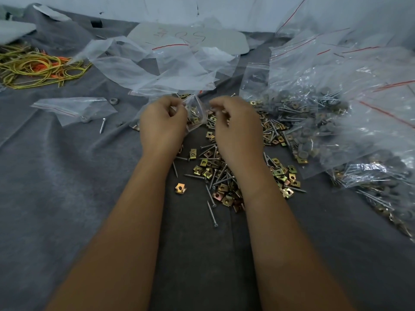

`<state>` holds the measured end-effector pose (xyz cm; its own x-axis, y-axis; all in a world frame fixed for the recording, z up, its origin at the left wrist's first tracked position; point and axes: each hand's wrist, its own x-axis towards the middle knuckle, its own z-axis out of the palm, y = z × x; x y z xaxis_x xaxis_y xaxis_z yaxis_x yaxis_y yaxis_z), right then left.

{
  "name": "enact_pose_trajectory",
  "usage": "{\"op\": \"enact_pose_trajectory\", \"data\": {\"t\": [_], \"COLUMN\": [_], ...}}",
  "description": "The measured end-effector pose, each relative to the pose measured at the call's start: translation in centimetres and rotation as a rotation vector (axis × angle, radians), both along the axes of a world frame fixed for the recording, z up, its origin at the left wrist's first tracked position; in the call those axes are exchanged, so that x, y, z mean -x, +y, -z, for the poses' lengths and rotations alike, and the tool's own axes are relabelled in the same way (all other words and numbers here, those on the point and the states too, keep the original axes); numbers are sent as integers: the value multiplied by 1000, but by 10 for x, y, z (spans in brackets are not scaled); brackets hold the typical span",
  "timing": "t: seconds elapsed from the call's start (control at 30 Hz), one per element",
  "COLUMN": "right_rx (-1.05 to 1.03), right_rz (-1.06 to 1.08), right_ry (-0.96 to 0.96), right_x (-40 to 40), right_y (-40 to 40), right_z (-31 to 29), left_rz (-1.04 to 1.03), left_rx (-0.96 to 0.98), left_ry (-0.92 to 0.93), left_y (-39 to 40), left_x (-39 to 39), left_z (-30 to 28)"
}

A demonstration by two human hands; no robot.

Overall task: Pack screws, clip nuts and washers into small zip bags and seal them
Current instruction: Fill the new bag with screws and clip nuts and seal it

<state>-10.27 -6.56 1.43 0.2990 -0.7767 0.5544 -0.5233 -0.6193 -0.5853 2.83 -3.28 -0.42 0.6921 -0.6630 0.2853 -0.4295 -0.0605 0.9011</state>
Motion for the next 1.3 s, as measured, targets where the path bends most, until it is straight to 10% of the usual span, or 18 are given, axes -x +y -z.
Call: {"op": "enact_pose_trajectory", "data": {"t": [0.23, 0.73, 1.0, 1.3], "right_rx": [-382, -618, -469, -476], "right_rz": [480, -104, 171, 44], "right_ry": [554, -250, 247, 241], "right_x": [35, 33, 41, 42], "right_y": [-8, -18, -17, -21], "right_z": [-4, 1, 2, 4], "left_rz": [0, 5, 10, 24], "left_rx": [0, -3, -6, -23], "left_ry": [18, 26, 31, 29], "left_y": [-1, -1, 0, 0], "left_x": [0, 1, 2, 3], "left_z": [1, 0, -1, -2]}}
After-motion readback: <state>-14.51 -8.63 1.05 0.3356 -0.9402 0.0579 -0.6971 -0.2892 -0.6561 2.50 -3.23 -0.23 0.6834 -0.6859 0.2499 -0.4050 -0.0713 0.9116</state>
